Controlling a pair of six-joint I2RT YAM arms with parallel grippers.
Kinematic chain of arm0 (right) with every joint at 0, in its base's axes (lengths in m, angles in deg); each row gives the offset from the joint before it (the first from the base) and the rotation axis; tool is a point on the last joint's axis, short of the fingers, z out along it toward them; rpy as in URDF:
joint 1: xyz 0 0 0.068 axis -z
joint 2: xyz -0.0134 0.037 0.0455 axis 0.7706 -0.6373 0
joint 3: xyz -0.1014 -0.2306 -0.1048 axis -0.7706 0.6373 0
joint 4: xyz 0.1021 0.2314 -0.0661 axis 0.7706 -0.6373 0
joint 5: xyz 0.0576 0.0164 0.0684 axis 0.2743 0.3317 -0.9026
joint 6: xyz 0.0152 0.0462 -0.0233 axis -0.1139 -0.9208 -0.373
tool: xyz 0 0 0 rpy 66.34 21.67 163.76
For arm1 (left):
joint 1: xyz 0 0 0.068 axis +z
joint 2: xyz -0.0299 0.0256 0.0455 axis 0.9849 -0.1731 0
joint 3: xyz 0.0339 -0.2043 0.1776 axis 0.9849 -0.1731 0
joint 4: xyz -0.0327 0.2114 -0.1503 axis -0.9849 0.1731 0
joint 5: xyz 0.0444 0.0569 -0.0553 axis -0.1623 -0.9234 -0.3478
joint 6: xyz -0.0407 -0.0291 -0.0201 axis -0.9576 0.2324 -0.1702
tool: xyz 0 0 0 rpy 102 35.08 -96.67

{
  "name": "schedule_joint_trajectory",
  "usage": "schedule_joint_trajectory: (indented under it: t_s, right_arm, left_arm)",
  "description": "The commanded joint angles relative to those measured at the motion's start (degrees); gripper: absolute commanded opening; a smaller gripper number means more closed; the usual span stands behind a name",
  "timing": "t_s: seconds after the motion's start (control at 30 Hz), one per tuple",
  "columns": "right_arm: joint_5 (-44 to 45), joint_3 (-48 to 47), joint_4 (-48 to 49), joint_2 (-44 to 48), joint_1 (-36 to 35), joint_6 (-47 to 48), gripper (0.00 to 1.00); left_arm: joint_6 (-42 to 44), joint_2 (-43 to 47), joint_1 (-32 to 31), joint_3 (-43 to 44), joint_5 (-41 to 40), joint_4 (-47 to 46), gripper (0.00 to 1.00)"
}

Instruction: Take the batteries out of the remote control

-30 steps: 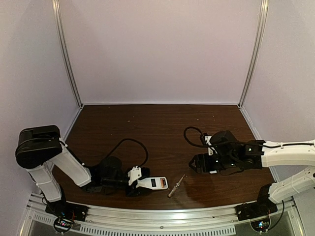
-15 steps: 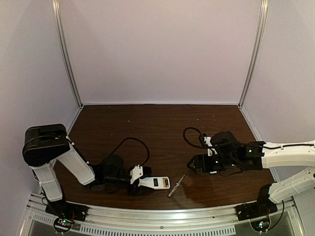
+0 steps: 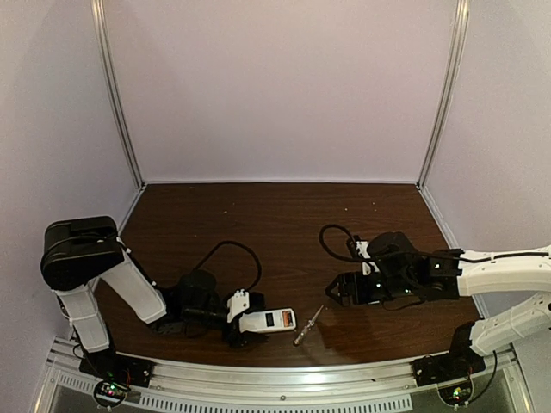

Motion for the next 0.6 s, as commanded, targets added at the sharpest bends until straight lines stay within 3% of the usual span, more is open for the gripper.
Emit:
schedule_joint_trajectory:
  t_s: [0.0, 0.27, 0.57]
  right_arm:
    - [0.66, 0.48, -0.14, 0.51, -0.78, -1.05, 0.82]
    - [2.98, -0.82, -1.70, -0.80, -3.79, -3.69, 0.82]
    - [8.82, -6.11, -6.93, -6.59, -7.02, -10.27, 0.81]
  left_arm:
    - [0.54, 0.38, 0.37, -0.05, 0.58, -1.08, 0.95]
    - [-1.25, 5.49, 0.37, -2.58, -3.68, -4.31, 0.97]
    - [-4.98, 17.67, 0.35, -5.39, -18.62, -4.31, 0.97]
